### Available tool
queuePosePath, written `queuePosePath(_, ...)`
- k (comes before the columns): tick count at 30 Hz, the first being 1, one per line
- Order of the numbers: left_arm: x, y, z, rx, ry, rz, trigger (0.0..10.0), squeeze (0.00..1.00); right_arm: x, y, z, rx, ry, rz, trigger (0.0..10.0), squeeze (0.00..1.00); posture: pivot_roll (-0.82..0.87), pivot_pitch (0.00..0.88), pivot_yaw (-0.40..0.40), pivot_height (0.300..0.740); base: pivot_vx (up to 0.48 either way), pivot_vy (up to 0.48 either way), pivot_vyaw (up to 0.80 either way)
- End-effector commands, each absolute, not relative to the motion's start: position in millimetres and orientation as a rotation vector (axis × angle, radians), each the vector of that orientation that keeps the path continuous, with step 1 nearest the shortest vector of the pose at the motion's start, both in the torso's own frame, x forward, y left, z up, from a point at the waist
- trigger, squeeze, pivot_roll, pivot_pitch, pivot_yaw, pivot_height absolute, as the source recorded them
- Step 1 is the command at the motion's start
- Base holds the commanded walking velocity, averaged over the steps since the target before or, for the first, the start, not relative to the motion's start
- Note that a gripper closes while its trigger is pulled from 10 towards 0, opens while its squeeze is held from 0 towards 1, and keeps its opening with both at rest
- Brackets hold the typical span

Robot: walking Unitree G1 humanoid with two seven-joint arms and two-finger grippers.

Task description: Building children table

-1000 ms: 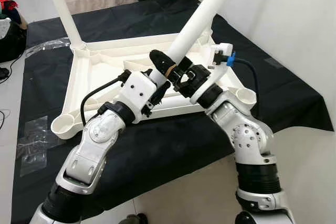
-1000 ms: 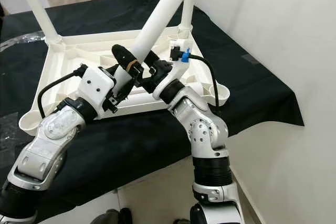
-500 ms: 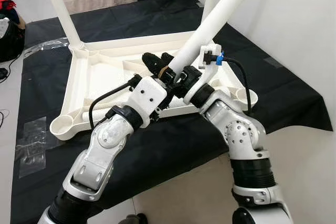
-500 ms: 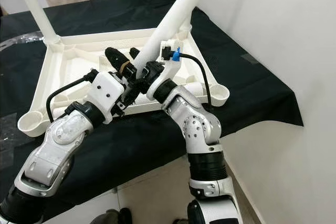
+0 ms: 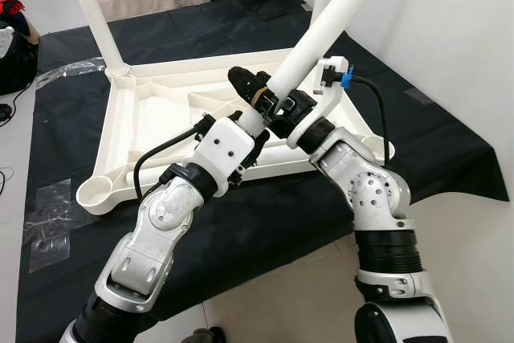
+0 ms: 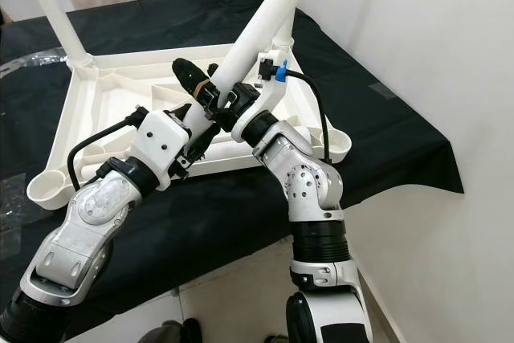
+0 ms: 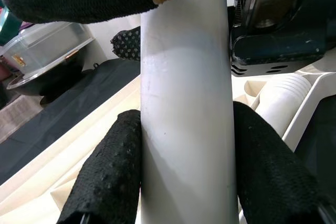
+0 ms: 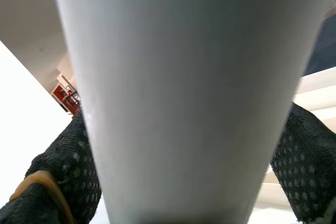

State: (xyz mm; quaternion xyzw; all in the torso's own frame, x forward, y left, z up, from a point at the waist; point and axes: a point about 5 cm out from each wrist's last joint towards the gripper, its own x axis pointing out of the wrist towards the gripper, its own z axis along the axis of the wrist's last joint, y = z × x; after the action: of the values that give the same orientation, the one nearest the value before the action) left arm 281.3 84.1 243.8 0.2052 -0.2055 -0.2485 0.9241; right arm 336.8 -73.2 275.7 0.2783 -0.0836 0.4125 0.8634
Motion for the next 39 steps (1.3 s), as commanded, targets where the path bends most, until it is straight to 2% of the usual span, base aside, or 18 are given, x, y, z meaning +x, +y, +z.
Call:
queuePosePath(1, 274, 78, 242, 0.431, -0.437, -0.557, 10.0, 0.0, 336, -67, 278, 0.585, -0.16, 0.896, 10.0, 0.0, 0.07, 0.173, -0.039, 0.74, 0.0, 0.0, 0.0)
queuePosePath(8, 271, 76, 238, 0.439, -0.426, -0.585, 10.0, 0.0, 334, -65, 278, 0.589, -0.151, 0.918, 10.0, 0.0, 0.06, 0.173, -0.038, 0.74, 0.0, 0.0, 0.0)
queuePosePath(9, 270, 76, 237, 0.448, -0.427, -0.593, 10.0, 0.0, 334, -65, 278, 0.591, -0.155, 0.918, 2.1, 0.0, 0.07, 0.176, -0.038, 0.74, 0.0, 0.0, 0.0)
queuePosePath(10, 271, 76, 237, 0.44, -0.422, -0.592, 10.0, 0.0, 335, -65, 278, 0.594, -0.157, 0.915, 0.0, 0.0, 0.07, 0.18, -0.037, 0.74, 0.0, 0.0, 0.0)
queuePosePath(30, 274, 78, 234, 0.442, -0.391, -0.592, 10.0, 0.0, 334, -66, 280, 0.609, -0.167, 0.914, 0.0, 0.0, 0.07, 0.178, -0.037, 0.74, 0.0, 0.0, 0.0)
queuePosePath(31, 276, 82, 232, 0.412, -0.365, -0.575, 10.0, 0.79, 334, -66, 280, 0.611, -0.166, 0.912, 0.0, 0.0, 0.07, 0.177, -0.037, 0.74, 0.0, 0.0, 0.0)
queuePosePath(32, 276, 82, 232, 0.412, -0.365, -0.575, 10.0, 0.79, 334, -66, 280, 0.611, -0.166, 0.912, 0.0, 0.0, 0.07, 0.177, -0.037, 0.74, 0.0, 0.0, 0.0)
queuePosePath(33, 276, 85, 231, 0.387, -0.351, -0.569, 10.0, 1.0, 334, -66, 279, 0.609, -0.167, 0.907, 0.0, 0.0, 0.07, 0.176, -0.037, 0.74, 0.0, 0.0, 0.0)
queuePosePath(39, 279, 91, 229, 0.379, -0.328, -0.541, 10.0, 1.0, 336, -69, 280, 0.61, -0.176, 0.891, 0.0, 0.0, 0.07, 0.17, -0.038, 0.74, 0.0, 0.0, 0.0)
